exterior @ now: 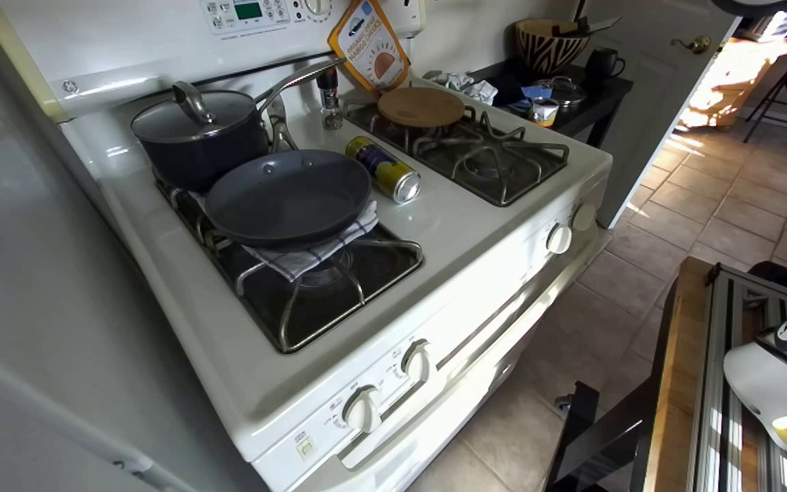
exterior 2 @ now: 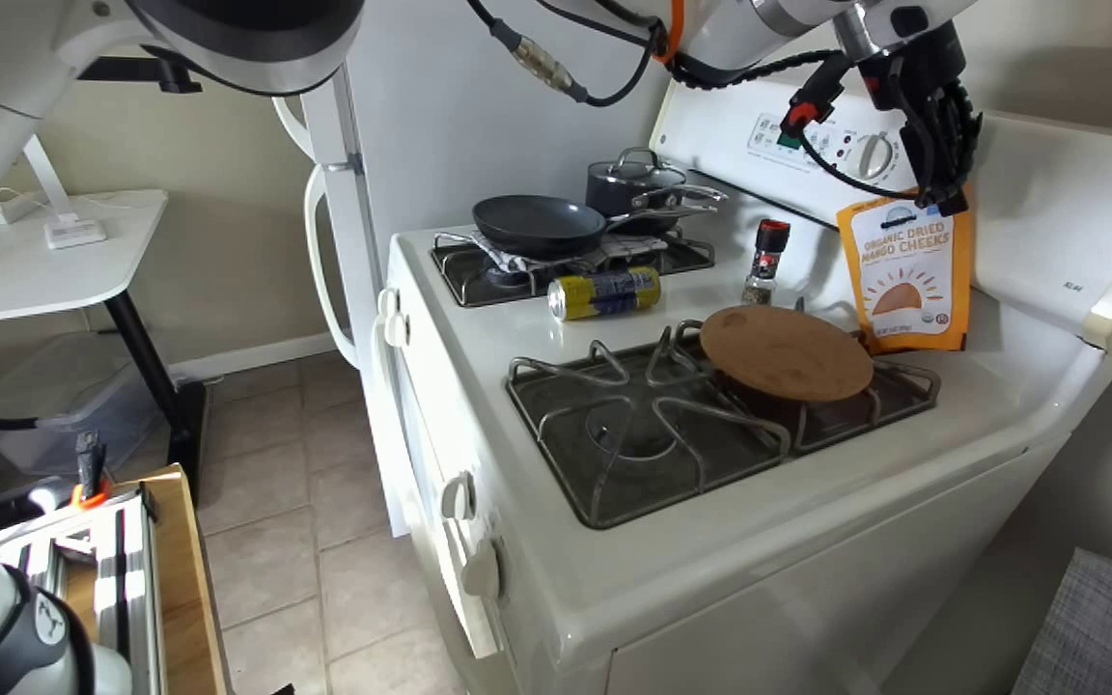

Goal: Put the white and yellow packet into the pan

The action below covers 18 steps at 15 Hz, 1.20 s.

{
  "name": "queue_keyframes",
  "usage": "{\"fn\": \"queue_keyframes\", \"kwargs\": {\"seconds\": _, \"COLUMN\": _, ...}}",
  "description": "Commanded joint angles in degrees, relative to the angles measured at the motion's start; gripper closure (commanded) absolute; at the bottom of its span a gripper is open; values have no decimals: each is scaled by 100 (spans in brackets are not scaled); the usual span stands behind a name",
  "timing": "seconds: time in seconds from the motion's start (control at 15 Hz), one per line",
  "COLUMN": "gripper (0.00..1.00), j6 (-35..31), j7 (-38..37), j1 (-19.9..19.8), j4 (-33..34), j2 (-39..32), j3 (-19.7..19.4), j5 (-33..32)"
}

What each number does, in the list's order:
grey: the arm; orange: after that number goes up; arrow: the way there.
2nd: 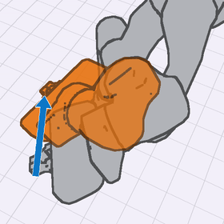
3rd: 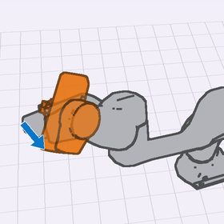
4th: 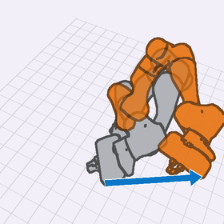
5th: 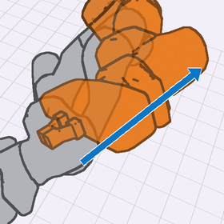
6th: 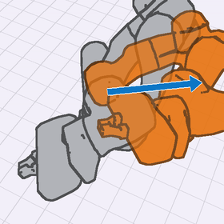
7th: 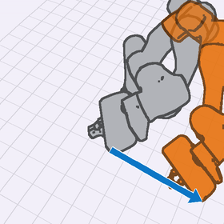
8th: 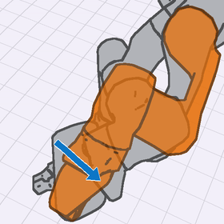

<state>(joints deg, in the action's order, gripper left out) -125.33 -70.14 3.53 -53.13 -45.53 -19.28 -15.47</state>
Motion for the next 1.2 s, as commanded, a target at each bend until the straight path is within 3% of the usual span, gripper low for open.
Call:
{"fn": "queue_keyframes", "kwargs": {"seconds": 0.0, "gripper": 0, "j6": -51, "j7": -740, "j1": 52, "j4": 532, "j2": -309, "j3": -165, "j5": 68}}
{"fn": "queue_keyframes", "kwargs": {"seconds": 0.2, "gripper": 0, "j6": -72, "j7": -666, "j1": 142, "j4": 535, "j2": -155, "j3": -135, "j5": 139}}
{"fn": "queue_keyframes", "kwargs": {"seconds": 0.67, "gripper": 2, "j6": -39, "j7": -629, "j1": 72, "j4": 866, "j2": -521, "j3": -186, "j5": 185}}
{"fn": "queue_keyframes", "kwargs": {"seconds": 0.87, "gripper": 11, "j6": 21, "j7": -542, "j1": -10, "j4": 1017, "j2": -754, "j3": -166, "j5": 260}}
{"fn": "queue_keyframes", "kwargs": {"seconds": 0.93, "gripper": 21, "j6": 65, "j7": -515, "j1": -27, "j4": 1062, "j2": -787, "j3": -163, "j5": 282}}
{"fn": "queue_keyframes", "kwargs": {"seconds": 1.0, "gripper": 36, "j6": 79, "j7": -508, "j1": -35, "j4": 1084, "j2": -819, "j3": -156, "j5": 300}}
{"fn": "queue_keyframes", "kwargs": {"seconds": 1.13, "gripper": 44, "j6": 74, "j7": -466, "j1": -36, "j4": 1102, "j2": -804, "j3": -138, "j5": 321}}
